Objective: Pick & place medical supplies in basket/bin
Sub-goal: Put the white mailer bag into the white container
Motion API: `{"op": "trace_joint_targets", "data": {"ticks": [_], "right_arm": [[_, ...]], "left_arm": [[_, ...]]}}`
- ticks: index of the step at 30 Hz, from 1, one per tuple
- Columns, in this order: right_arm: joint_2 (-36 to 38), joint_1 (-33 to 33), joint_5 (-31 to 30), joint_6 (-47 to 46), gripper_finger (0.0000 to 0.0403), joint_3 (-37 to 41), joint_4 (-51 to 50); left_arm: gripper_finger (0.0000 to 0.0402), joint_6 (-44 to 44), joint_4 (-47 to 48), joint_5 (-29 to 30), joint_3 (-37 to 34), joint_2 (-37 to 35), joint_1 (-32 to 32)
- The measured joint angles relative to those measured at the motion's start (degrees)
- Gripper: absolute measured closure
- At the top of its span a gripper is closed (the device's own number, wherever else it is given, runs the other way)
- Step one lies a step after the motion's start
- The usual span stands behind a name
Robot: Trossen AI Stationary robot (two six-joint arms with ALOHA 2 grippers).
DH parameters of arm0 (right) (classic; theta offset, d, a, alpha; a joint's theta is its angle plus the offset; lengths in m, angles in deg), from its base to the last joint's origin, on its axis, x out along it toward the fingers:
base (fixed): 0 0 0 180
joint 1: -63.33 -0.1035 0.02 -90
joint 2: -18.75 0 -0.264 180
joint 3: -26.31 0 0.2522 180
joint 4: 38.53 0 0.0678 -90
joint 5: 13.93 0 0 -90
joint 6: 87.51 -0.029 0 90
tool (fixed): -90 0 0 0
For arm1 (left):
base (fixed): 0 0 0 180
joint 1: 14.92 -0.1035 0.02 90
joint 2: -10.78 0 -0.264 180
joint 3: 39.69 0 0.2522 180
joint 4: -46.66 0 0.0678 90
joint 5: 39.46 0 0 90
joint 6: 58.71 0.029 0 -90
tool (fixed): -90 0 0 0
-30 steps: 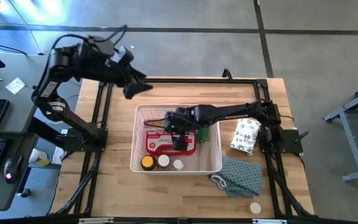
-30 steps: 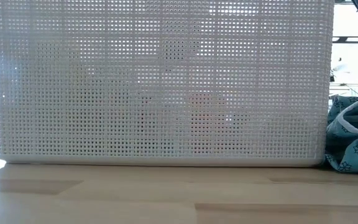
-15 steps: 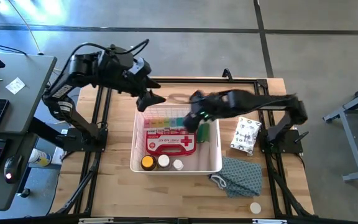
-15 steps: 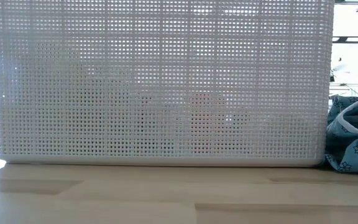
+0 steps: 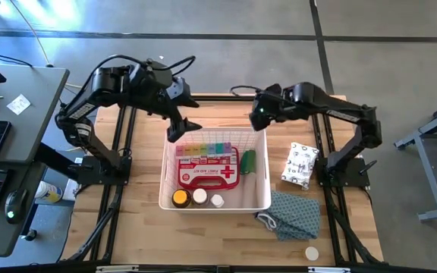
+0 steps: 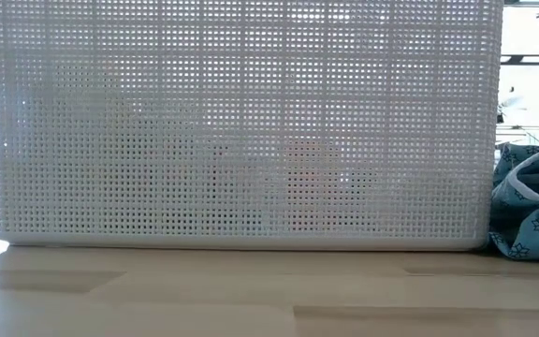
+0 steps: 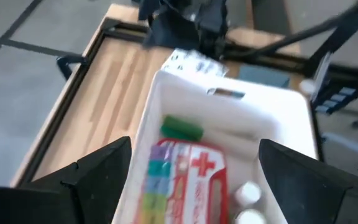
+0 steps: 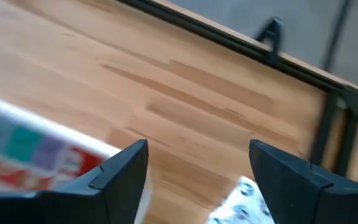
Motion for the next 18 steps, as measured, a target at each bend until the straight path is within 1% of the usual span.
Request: {"op": "trace_joint_targets", "data": {"ticks": [2,5,10,13,18], "right_arm": [[0.14,2.52,1.35,0.16,0.0133,0.57,-0.45],[1.45,6.12,5.43,0.23,0.0133,4.27,0.01],[4.54,9.64,13.05,-1.78,0.0133,15.37,1.33],[8.35,9.72,15.72,-5.61,0.0133,22.92,3.67],[16.37,8.9,17.05,-15.8,0.0133,35.94,8.72]], "left_arm": [[0.0016,2.2,1.97,0.02,-0.01,-0.48,-1.92],[0.0016,4.28,3.67,0.65,0.04,-0.96,-4.41],[0.0016,6.21,4.25,-0.02,0.02,-1.82,-8.3],[0.0016,7.21,4.3,-0.95,0.04,-2.22,-10.04],[0.0016,10.47,6.59,-6.08,-0.02,-2.04,-12.37]]}}
